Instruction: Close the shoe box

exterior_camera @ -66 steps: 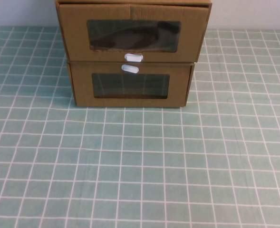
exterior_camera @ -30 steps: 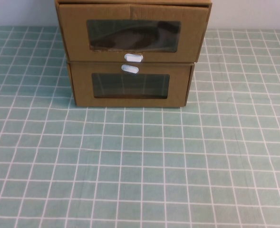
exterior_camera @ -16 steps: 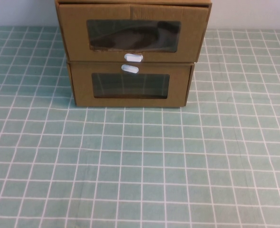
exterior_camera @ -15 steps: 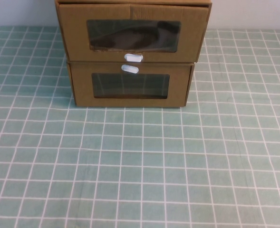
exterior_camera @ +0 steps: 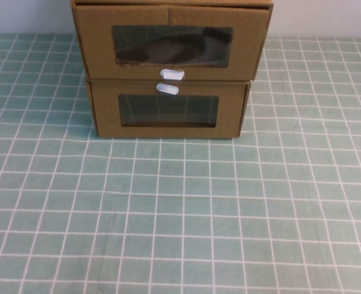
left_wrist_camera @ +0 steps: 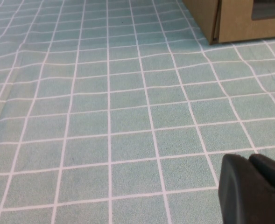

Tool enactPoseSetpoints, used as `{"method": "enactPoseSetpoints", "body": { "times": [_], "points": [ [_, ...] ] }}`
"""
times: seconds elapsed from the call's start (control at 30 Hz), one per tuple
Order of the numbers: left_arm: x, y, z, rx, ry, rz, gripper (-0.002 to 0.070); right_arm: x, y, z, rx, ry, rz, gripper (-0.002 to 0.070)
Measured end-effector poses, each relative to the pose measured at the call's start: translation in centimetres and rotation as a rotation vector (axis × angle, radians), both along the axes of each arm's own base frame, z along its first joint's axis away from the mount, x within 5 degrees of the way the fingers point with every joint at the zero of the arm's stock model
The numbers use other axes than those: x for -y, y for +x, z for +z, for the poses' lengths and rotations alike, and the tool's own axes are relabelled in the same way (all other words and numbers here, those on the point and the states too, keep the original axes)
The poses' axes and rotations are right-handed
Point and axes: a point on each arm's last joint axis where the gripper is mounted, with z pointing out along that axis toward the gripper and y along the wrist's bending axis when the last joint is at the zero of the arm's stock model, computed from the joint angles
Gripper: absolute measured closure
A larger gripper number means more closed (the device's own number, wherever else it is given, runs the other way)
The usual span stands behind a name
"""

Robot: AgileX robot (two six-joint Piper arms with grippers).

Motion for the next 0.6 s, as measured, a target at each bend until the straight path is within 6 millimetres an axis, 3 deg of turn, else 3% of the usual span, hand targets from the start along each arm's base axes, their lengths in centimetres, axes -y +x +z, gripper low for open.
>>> {"method": "enactPoseSetpoints", "body": {
  "times": [0.6],
  "points": [
    [0.00,0.00,0.00,0.000,0.000,0.000,0.0678,0.30,0.17,-0.26,0.017,-0.067,-0.046,0.0689]
  ]
}}
